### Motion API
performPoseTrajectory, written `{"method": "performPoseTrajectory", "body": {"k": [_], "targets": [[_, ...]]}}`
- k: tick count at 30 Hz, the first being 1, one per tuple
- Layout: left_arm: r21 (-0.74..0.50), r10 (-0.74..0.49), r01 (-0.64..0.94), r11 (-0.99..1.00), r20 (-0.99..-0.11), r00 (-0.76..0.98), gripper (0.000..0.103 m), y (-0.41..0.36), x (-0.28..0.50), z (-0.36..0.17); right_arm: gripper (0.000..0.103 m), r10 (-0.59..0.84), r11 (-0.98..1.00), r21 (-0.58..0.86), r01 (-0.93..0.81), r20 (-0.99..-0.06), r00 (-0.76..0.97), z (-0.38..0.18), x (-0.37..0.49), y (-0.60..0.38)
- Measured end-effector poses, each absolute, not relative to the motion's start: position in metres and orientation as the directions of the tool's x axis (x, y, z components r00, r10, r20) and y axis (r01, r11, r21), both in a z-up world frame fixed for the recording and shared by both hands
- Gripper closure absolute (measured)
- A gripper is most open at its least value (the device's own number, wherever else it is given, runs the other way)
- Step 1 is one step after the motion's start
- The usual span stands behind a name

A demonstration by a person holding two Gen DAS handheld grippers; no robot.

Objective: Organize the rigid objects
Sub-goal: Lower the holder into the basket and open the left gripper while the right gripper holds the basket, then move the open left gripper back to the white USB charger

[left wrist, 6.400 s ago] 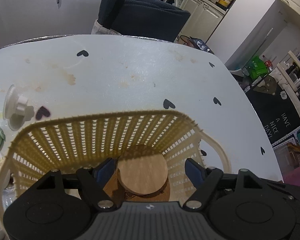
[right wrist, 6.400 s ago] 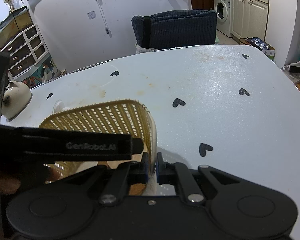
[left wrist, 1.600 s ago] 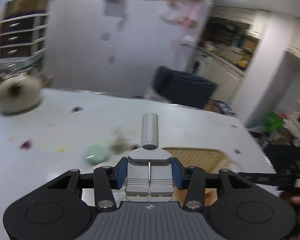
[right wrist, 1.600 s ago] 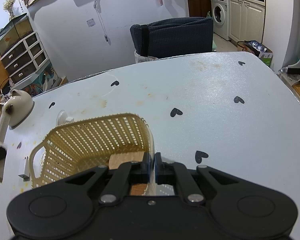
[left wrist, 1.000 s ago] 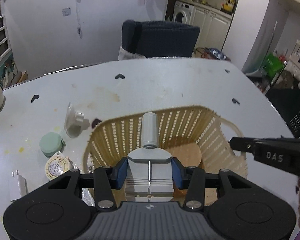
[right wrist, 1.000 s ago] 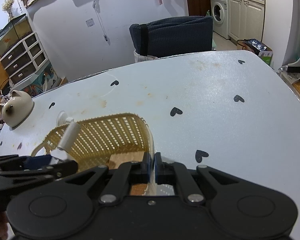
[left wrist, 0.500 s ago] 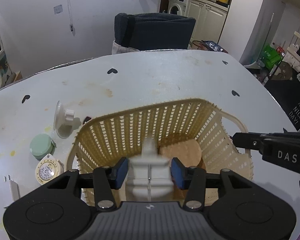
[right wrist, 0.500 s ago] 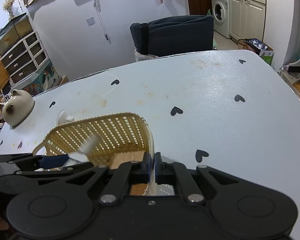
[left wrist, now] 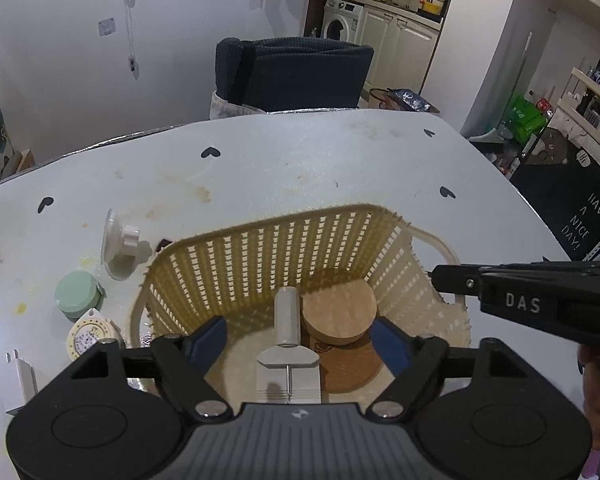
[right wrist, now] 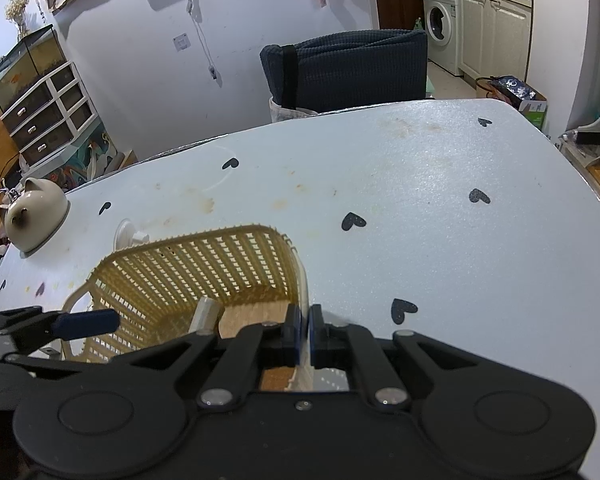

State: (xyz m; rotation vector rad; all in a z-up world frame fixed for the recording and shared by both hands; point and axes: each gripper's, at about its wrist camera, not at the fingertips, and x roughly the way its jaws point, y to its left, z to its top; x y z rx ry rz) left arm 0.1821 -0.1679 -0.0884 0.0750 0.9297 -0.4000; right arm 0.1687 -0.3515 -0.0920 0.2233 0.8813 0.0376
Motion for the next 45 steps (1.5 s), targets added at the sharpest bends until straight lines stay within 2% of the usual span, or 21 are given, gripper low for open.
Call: {"method": "performPoseTrajectory", "body": {"k": [15,30,45], "targets": [[-0.116,-0.313,0.364,0.924,-0.778,0.544,0.001,-0.155,0.159,-0.072,0.099,0.122,0.977,0.205,0.058,-0.762,0.637,-0.092,0.169,-0.351],[-0.13,-0.326,0.353,0.926,-0.746,0.58,0.0,-0.13,0.131,-0.064,0.099,0.119,0.977,0.205,0.062,-0.761,0.638,-0.093,0.169,-0.352],[-0.111,-0.232,0.216,0.97,-0.686,0.69,0.0,-0.074,0.115,-0.073,0.099,0.119,0.977,0.204,0.061,-0.761,0.637,-0.093,0.169,-0.352]]}}
